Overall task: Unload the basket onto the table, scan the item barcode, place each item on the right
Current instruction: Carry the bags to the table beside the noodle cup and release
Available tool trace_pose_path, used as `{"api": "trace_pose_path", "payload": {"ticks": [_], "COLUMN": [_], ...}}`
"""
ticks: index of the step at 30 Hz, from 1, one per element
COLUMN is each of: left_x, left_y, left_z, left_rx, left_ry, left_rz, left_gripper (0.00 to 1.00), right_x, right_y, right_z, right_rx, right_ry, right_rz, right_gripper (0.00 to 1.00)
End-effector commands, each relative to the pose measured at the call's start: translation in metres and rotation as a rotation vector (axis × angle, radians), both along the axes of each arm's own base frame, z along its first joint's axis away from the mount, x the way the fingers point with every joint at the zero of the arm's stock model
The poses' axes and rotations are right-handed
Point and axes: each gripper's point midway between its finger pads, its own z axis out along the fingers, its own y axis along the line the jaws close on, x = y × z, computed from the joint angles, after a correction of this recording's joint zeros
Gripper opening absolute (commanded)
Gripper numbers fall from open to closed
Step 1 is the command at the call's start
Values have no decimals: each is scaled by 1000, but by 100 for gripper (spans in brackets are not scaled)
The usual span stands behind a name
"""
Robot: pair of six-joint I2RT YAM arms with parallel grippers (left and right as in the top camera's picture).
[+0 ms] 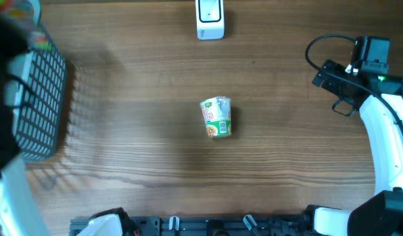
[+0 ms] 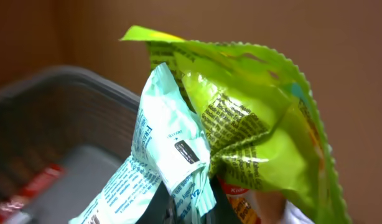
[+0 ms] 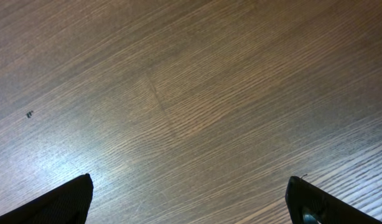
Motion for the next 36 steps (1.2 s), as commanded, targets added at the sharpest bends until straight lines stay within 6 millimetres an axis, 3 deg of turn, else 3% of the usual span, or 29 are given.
{"api": "trace_pose_path", "payload": {"ticks": [1, 4, 7, 12, 16, 21, 28, 30, 32, 33, 34, 36], "left_x": [-1, 4, 17, 37, 41, 40, 32, 31, 32, 33, 34, 37], "left_y": [-47, -88, -126, -171, -204, -232, -251, -254, -256, -256, -252, -246], "left_z": [-33, -90, -162, -278, -349, -395, -423, -423, -423, -422, -422, -420], "left_rx": [-72, -98, -86, -46, -76, -64, -35, -31, -32, -33, -38, -46], "left_ry": [127, 347, 574, 835, 970, 1068, 1131, 1128, 1120, 1117, 1117, 1112], "left_rz": [-36, -116, -180, -220, -253, -305, -317, -325, -329, -329, -321, -311], "left_gripper": [4, 4, 4, 4, 4, 4, 4, 27, 66, 74, 88, 92], "right_x": [4, 4, 4, 4, 4, 4, 4, 4, 4, 4, 4, 4], "right_y": [-1, -1, -1, -1, -1, -1, -1, -1, -1, -1, -1, -1], "right_z": [9, 9, 9, 9, 9, 9, 9, 9, 9, 9, 9, 9], "right_rx": [-11, -11, -11, -11, -11, -11, -11, -11, -11, -11, -11, -11], "right_ry": [-22, -22, -22, -22, -22, -22, -22, -23, -23, -22, -22, -22], "right_rz": [10, 9, 10, 10, 10, 10, 10, 10, 10, 10, 10, 10], "right_gripper": [100, 100, 100, 100, 100, 100, 100, 100, 99, 100, 100, 100]}}
